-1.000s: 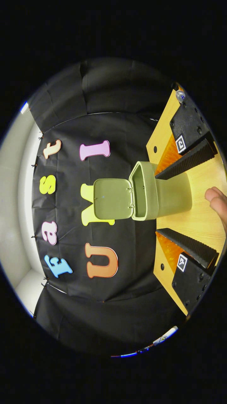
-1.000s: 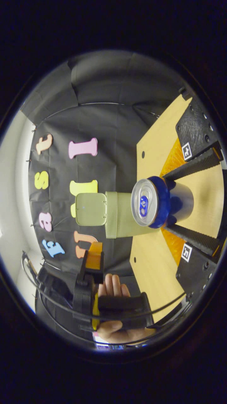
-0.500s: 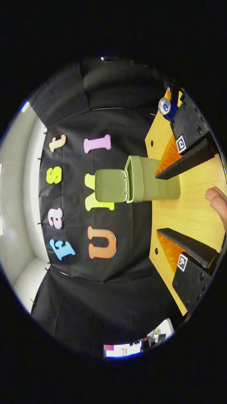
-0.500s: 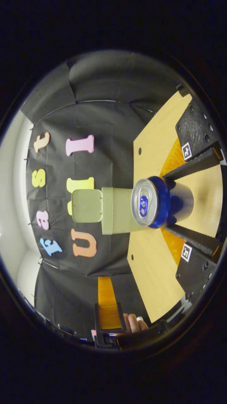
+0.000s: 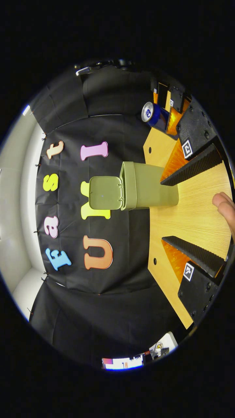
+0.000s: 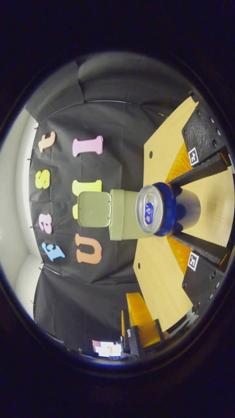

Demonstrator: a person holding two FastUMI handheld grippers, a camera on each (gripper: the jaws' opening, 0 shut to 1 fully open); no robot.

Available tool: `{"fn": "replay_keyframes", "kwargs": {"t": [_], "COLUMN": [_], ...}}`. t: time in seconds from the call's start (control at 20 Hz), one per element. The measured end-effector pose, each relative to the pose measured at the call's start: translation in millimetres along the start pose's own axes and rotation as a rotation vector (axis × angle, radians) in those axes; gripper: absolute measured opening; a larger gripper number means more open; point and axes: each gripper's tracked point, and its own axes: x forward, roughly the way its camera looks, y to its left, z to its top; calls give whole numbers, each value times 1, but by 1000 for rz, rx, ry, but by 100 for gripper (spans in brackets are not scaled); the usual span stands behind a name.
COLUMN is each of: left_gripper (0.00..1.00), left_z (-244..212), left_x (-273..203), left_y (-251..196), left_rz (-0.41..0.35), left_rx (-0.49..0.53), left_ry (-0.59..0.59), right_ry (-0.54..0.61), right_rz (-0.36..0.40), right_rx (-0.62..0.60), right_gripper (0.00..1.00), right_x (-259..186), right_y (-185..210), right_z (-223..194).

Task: Press the lid of the desktop garbage bin to open it, pick up the crumpled paper on the desktop and throw it into the bin, then pick up the pop can on the desktop and drop it into the bin, and finally close the garbage bin lid.

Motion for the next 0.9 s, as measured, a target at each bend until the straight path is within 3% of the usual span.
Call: {"fn": "replay_keyframes", "kwargs": {"t": [0.3,0.35,0.45,0.6,0.8,0.9], "left_gripper": [99,95,99,99,99,99], "left_z": [5,7,6,7,11,14], "left_x": [-1,-1,-1,-1,-5,-8], "left_y": [25,28,29,30,33,29], "left_rz": [46,52,47,38,36,5], "left_rx": [14,17,4,-11,-20,-31], "left_ry": [-10,-18,-18,-16,-22,-30], "right_ry": [-43,-43,-60,-103,-78,-41], "right_rz": [49,58,89,54,52,117], "right_rx": [64,79,75,35,16,21], "right_gripper": [81,81,80,80,80,80], "right_x": [32,40,59,95,161,192], "right_y": [6,8,14,9,27,52], "right_z": [103,122,164,219,262,270]}}
